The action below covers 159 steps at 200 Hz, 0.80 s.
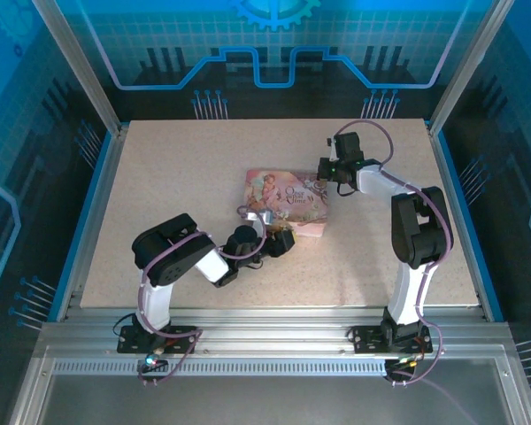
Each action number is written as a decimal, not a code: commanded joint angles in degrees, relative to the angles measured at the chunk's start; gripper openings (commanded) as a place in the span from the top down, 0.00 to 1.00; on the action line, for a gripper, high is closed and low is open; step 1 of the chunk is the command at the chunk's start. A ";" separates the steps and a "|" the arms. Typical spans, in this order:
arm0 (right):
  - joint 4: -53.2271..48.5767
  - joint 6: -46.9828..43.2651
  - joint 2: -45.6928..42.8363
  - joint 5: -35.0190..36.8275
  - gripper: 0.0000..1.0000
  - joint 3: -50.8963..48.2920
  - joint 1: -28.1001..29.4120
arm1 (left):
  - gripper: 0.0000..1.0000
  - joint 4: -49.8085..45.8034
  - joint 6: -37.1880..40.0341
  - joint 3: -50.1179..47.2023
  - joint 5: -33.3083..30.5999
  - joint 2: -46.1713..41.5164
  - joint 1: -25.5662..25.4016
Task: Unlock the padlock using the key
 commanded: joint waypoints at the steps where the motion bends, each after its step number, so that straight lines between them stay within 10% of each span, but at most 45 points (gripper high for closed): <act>1: -4.87 0.26 0.20 -1.18 1.00 -2.02 1.58 | 0.51 4.01 0.01 -1.14 1.00 0.12 0.26; 159: -5.05 0.46 -0.06 -0.97 1.00 -2.11 2.04 | 0.37 9.74 -3.19 0.59 3.81 4.49 -0.02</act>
